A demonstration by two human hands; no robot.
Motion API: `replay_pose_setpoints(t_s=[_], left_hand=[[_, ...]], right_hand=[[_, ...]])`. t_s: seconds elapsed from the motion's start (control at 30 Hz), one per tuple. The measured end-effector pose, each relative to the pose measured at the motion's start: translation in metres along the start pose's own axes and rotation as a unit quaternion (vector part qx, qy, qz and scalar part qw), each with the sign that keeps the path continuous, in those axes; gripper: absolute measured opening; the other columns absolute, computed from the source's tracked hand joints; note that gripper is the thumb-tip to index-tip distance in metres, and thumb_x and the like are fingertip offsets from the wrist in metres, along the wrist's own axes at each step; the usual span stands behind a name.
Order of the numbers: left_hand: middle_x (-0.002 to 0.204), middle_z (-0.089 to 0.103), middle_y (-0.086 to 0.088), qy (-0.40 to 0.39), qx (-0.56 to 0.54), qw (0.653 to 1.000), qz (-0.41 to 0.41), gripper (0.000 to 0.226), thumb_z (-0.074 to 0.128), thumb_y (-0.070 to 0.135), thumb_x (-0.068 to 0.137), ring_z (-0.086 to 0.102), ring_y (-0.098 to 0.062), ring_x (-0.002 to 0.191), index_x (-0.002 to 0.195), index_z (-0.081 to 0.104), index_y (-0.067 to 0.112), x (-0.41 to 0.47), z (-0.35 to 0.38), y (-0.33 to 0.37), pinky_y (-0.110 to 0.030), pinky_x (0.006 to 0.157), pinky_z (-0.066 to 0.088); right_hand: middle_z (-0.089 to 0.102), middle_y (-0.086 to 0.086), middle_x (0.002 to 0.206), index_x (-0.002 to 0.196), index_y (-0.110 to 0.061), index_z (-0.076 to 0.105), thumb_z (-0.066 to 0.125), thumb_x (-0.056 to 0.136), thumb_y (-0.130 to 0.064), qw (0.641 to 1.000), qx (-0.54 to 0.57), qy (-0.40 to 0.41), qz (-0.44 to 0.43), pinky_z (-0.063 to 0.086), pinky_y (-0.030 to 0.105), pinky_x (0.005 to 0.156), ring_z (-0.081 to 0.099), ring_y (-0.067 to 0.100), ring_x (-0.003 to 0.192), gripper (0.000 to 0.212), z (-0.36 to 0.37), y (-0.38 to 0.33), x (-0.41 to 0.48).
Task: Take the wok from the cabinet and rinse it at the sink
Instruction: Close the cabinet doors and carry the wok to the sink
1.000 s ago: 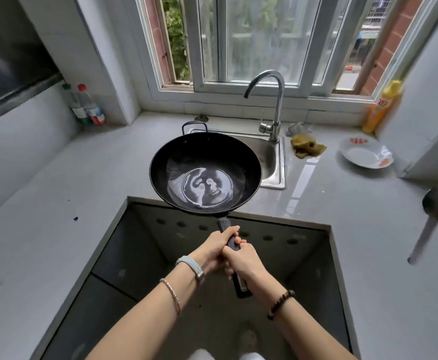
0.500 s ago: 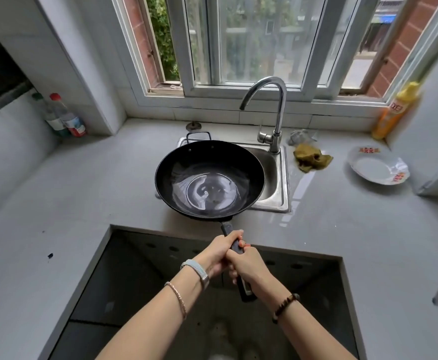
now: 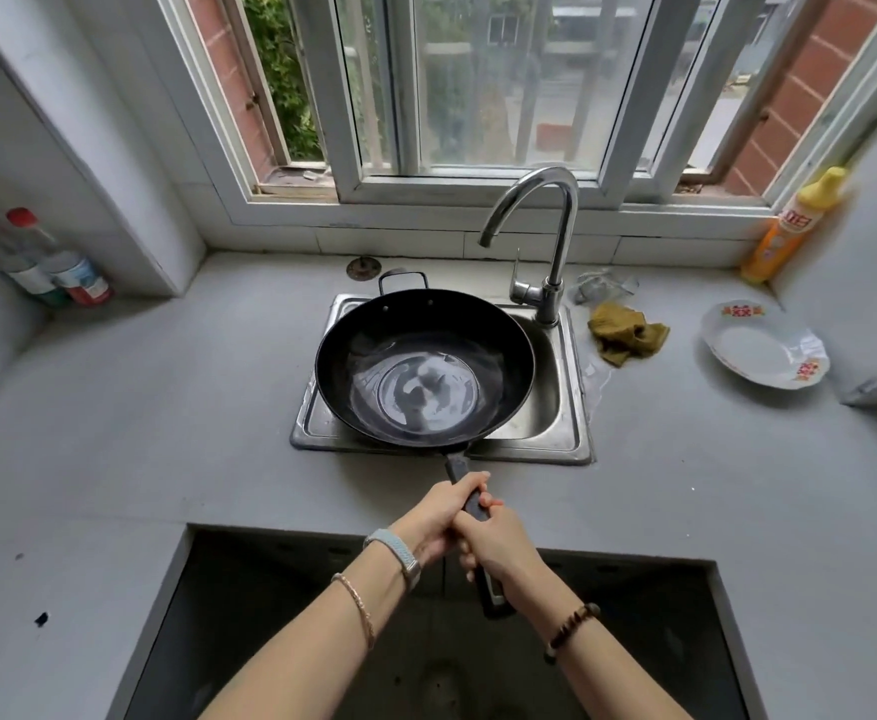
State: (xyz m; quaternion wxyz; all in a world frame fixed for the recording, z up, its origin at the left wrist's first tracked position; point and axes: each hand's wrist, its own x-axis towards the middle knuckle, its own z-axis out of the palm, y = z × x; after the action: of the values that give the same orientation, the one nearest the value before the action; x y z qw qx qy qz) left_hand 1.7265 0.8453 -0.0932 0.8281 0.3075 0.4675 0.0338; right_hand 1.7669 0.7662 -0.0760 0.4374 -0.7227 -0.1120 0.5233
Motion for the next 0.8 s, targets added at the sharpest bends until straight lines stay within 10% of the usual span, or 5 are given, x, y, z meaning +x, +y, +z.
replay_pose_setpoints(t_s=[0.53,0.8], left_hand=[[0.054,0.050,0.005,-0.030,0.065,0.997,-0.023,0.029,0.055,0.028,0.095,0.053,-0.010,0.042,0.070,0.047,0.016,0.017,-0.018,0.020,-0.014,0.032,0.030],[0.060,0.057,-0.001,-0.024,0.048,0.998,-0.037,0.025,0.060,0.025,0.093,0.057,-0.014,0.049,0.073,0.053,0.011,0.021,-0.017,0.023,-0.022,0.044,0.047]], right_hand=[[0.049,0.002,0.053,0.107,-0.005,0.049,0.053,0.089,-0.013,0.999,0.037,0.009,0.024,0.042,0.023,0.039,0.044,0.010,0.037,0.020,0.015,-0.005,0.023],[0.053,0.006,0.053,0.102,-0.015,0.047,0.053,0.091,-0.019,1.000,0.002,-0.025,0.011,0.046,0.025,0.041,0.050,0.015,0.038,0.012,0.007,-0.011,0.024]])
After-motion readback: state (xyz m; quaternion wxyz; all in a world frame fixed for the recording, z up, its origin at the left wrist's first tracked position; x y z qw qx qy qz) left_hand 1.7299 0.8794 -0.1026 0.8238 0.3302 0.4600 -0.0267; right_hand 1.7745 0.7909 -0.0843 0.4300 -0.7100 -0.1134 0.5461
